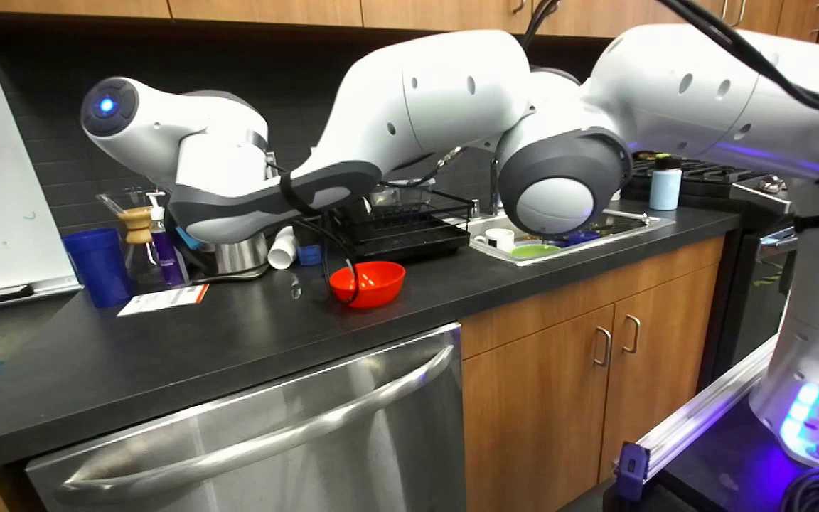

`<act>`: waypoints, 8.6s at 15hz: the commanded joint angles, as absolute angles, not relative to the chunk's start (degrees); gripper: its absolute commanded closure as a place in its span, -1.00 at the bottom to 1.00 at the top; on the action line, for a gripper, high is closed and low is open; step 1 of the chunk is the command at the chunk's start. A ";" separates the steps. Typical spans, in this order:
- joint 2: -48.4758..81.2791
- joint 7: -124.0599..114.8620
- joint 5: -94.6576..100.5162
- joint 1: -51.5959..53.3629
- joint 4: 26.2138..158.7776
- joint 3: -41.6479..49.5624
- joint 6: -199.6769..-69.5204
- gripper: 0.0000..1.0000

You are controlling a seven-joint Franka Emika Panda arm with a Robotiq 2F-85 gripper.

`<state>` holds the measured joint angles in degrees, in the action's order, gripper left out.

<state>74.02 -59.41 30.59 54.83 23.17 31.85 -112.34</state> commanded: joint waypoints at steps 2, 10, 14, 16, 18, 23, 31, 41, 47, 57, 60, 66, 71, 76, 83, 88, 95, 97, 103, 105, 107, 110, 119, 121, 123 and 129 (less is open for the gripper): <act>73.92 -60.78 31.32 55.07 24.45 33.14 -109.71 -1.00; 75.30 -59.54 32.61 53.88 23.62 33.97 -102.93 -1.00; 75.71 -59.37 33.40 53.50 23.57 34.61 -100.35 -1.00; 75.46 -59.56 32.86 53.55 23.47 34.17 -100.52 -1.00; 75.77 -59.87 32.47 53.41 23.38 33.77 -101.44 -1.00; 75.47 -59.72 32.32 54.27 23.13 33.58 -101.27 -1.00; 74.83 -59.07 31.78 55.95 23.18 32.69 -99.68 -1.00; 72.91 -52.12 26.81 54.47 21.24 27.04 -103.23 -1.00; 72.25 -44.48 23.29 51.19 20.19 18.38 -98.46 -1.00; 72.84 -38.29 21.08 49.29 21.13 13.57 -92.70 -1.00; 72.93 -37.79 20.09 48.73 21.13 12.37 -94.37 -1.00; 73.76 -40.53 19.52 46.37 21.17 12.56 -97.28 -1.00; 75.26 -43.08 18.64 43.27 19.96 11.89 -100.25 -1.00; 76.84 -45.20 18.19 41.95 20.02 11.43 -104.11 -1.00; 77.83 -45.84 17.07 41.65 20.12 10.99 -105.75 -1.00; 77.98 -47.33 15.90 40.62 20.12 10.26 -105.42 -1.00; 76.59 -51.90 12.97 38.64 21.13 8.82 -104.88 -1.00; 76.40 -53.55 12.40 38.29 21.02 8.51 -105.24 -1.00; 76.60 -57.76 11.35 38.15 20.93 7.14 -106.75 -1.00; 76.71 -58.74 11.20 38.10 20.94 6.72 -107.63 -1.00; 76.85 -59.67 11.00 38.06 20.95 6.43 -108.55 -1.00; 77.19 -60.37 10.95 38.18 21.02 6.33 -109.66 -1.00; 78.38 -60.38 11.57 38.57 21.15 6.81 -109.28 -1.00; 78.28 -60.33 11.61 38.60 21.15 6.84 -109.42 -1.00; 78.23 -60.31 11.62 38.63 21.14 6.85 -109.33 -0.61; 78.33 -60.18 11.66 38.84 20.72 6.99 -110.25 0.03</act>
